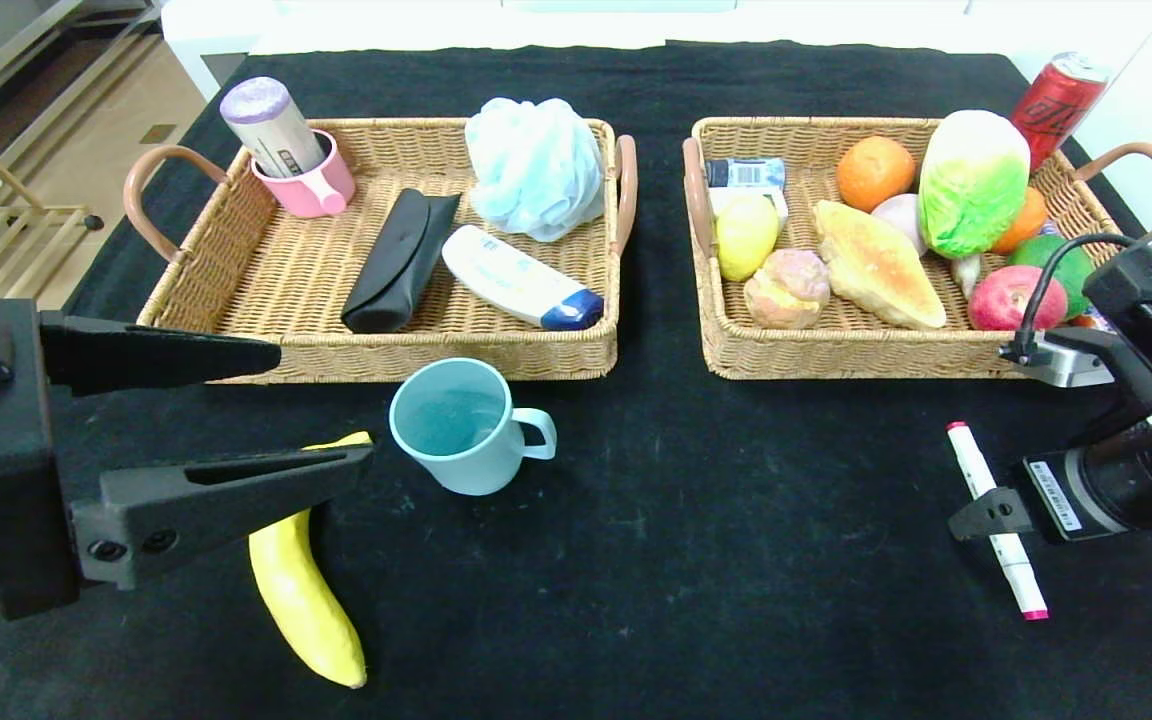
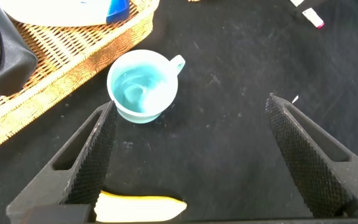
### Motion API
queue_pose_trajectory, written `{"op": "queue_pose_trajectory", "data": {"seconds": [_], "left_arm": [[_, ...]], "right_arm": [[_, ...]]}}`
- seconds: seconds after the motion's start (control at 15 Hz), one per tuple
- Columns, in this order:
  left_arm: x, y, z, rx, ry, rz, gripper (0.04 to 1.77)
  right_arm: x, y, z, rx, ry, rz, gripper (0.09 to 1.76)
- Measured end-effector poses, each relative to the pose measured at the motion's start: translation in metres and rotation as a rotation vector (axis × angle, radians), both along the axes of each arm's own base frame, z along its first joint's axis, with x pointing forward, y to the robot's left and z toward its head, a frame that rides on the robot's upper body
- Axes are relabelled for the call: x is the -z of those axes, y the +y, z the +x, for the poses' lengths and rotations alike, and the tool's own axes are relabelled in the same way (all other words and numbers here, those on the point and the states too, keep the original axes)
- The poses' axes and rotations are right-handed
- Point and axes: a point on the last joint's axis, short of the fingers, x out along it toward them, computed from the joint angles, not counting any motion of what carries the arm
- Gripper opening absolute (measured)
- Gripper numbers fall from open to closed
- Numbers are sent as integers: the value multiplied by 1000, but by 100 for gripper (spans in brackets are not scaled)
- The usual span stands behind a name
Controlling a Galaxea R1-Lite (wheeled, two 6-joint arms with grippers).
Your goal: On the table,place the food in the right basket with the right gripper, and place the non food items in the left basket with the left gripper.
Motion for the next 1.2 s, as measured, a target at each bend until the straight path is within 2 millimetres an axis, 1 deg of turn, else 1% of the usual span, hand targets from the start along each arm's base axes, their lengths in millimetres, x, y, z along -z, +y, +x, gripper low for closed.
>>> {"op": "queue_pose_trajectory", "data": {"seconds": [0.27,0.53,0.6,0.67,0.8,0.93,1.07,1.13,1.2], "left_arm": [[0,-1,1,0,1,1,172],[1,-1,2,0,4,3,172],[1,-1,2,0,5,3,172],[1,-1,2,0,5,3,172],[1,-1,2,1,5,3,172],[0,-1,1,2,4,3,172],[0,-1,1,3,5,3,172],[1,-1,1,3,5,3,172],[1,-1,1,3,5,3,172]], "right_arm": [[7,5,13,51,0,3,171],[11,7,18,64,6,12,171],[11,7,19,66,7,14,168],[11,8,19,66,6,18,149],[12,8,19,64,9,21,119],[12,8,19,65,11,21,98],[12,8,19,66,11,21,81],[12,8,19,66,11,21,69],[12,7,18,67,10,20,31]]}}
